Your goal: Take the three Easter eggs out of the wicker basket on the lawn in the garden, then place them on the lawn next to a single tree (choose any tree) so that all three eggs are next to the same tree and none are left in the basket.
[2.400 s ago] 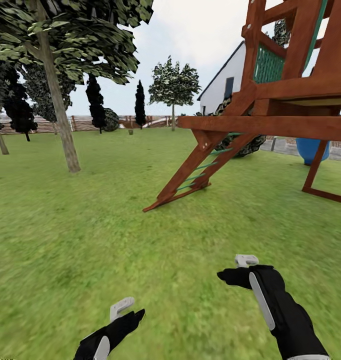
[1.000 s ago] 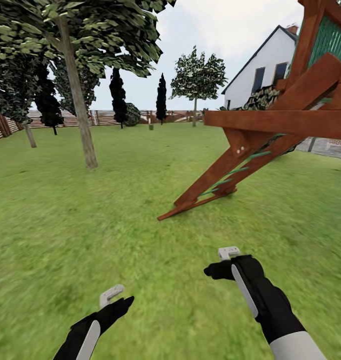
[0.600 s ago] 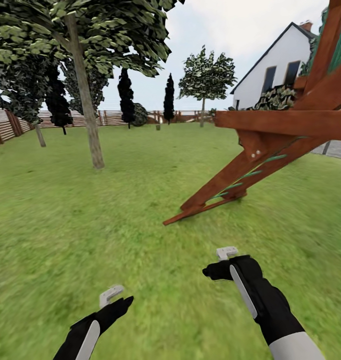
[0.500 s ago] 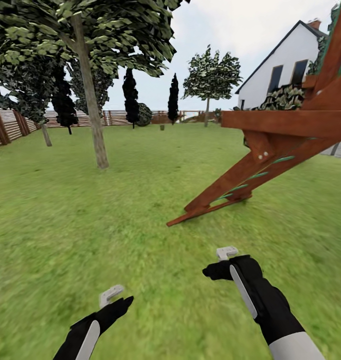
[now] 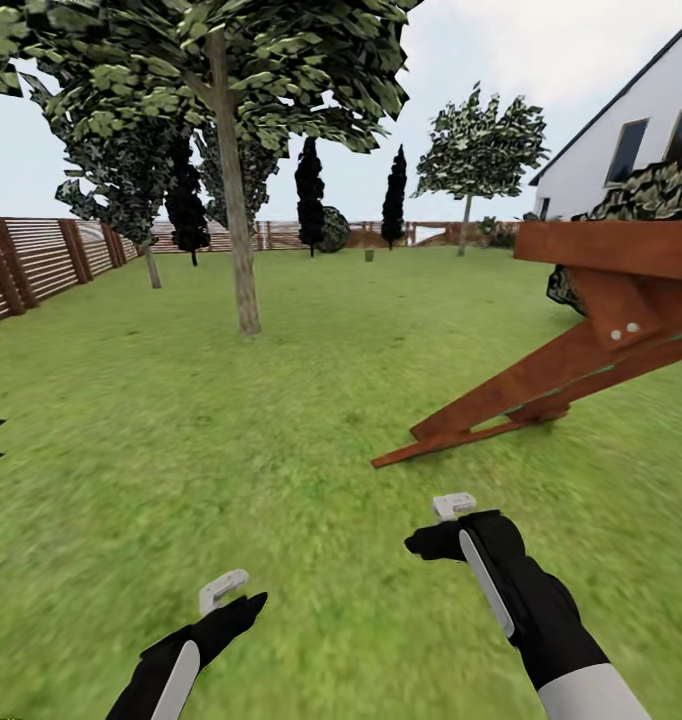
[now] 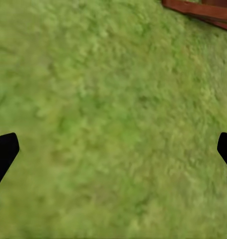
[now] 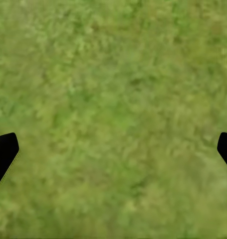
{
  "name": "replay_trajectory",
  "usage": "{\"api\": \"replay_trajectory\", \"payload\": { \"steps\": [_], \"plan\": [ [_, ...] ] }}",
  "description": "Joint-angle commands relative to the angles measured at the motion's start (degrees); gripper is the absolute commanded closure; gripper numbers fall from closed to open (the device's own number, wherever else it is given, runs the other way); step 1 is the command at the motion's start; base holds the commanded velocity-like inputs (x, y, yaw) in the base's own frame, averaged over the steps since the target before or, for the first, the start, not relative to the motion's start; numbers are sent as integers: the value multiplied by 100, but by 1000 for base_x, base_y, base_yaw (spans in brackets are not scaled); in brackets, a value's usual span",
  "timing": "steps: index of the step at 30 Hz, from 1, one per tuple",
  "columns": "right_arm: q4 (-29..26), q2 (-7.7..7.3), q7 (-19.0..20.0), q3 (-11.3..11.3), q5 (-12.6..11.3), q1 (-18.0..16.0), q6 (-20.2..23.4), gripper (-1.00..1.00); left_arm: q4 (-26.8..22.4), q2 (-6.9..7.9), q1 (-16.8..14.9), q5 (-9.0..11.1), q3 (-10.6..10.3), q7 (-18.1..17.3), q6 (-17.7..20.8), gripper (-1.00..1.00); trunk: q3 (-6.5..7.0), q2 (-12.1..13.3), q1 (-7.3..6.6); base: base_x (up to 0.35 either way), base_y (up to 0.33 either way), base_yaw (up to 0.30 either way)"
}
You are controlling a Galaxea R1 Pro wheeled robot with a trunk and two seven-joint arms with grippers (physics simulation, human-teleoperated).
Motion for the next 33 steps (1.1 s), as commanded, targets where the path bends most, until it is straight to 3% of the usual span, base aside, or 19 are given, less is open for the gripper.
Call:
{"api": "replay_trajectory", "payload": {
  "steps": [1,12,33],
  "plan": [
    [-7,-7,-21,8,-41,-3,22,-100,-4,-7,-5,22,27,-26,42,-100,-6,-3,3,329,0,280],
    [-10,-14,-19,7,-37,-3,20,-100,3,0,-5,22,27,-26,42,-100,-8,-3,3,329,45,247],
    [-252,-65,54,-9,-112,-12,8,-100,5,0,-5,22,27,-26,42,-100,-9,-3,3,326,89,10]
  ]
}}
